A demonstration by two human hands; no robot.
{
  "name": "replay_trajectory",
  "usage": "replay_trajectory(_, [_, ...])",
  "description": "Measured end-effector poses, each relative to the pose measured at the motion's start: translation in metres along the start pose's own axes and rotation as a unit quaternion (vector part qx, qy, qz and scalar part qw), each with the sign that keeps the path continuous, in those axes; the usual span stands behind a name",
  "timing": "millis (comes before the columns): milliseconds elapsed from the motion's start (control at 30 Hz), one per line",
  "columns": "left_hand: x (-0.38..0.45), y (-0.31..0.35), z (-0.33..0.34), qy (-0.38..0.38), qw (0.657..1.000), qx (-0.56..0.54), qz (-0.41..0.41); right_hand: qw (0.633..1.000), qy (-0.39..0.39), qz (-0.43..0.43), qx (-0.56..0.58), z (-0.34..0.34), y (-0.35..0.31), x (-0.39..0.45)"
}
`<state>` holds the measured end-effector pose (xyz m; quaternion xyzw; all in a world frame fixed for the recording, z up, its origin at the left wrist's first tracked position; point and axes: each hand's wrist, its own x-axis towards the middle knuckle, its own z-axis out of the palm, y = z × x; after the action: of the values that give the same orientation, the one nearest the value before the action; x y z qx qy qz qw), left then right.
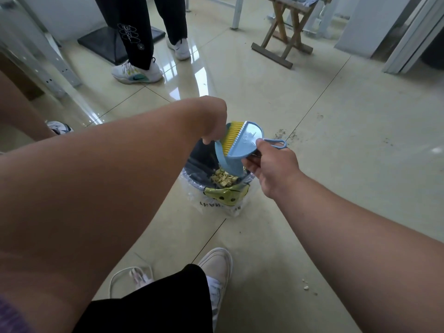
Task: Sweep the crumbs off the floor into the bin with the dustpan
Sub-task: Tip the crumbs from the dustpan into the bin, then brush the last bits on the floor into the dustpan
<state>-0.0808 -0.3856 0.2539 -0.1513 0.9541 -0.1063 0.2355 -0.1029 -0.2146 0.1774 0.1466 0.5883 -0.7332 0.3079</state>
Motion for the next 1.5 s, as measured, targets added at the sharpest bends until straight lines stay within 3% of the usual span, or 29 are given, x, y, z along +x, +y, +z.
replay_trajectory(100, [0.003, -0.013, 0.003, -0.006, 1.000, -0.019, 0.007, 0.999, 0.027, 0.041, -0.010, 0.001, 0.012, 0.010])
replay_trajectory(233, [0.001, -0.031, 0.016, 0.005, 0.998, -0.069, -0.008, 0.993, 0.087, 0.017, -0.077, -0.019, 0.024, 0.020])
replay_trajectory(433, [-0.003, -0.015, 0.027, 0.078, 0.970, -0.228, 0.026, 0.997, 0.076, 0.000, 0.013, -0.066, -0.009, 0.012])
replay_trajectory(633, [0.004, 0.006, 0.016, 0.155, 0.938, -0.308, 0.004, 0.992, 0.104, -0.015, 0.072, -0.149, -0.035, -0.004])
replay_trajectory(767, [0.000, 0.038, -0.004, 0.142, 0.923, -0.357, 0.025, 0.988, 0.127, -0.019, 0.082, -0.198, -0.041, -0.015])
replay_trajectory(933, [-0.010, 0.106, -0.009, 0.073, 0.914, -0.392, 0.074, 0.987, 0.142, -0.022, 0.065, -0.253, -0.041, -0.024])
replay_trajectory(1033, [-0.018, 0.150, 0.012, 0.040, 0.918, -0.381, 0.099, 0.987, 0.154, -0.017, 0.030, -0.279, -0.033, -0.029])
replay_trajectory(1200, [-0.025, 0.196, 0.067, -0.019, 0.952, -0.266, 0.151, 0.980, 0.189, 0.006, -0.061, -0.322, -0.003, -0.034])
replay_trajectory(1500, [-0.025, 0.225, 0.158, -0.093, 0.961, -0.164, 0.203, 0.978, 0.122, 0.099, -0.135, -0.358, 0.078, -0.031])
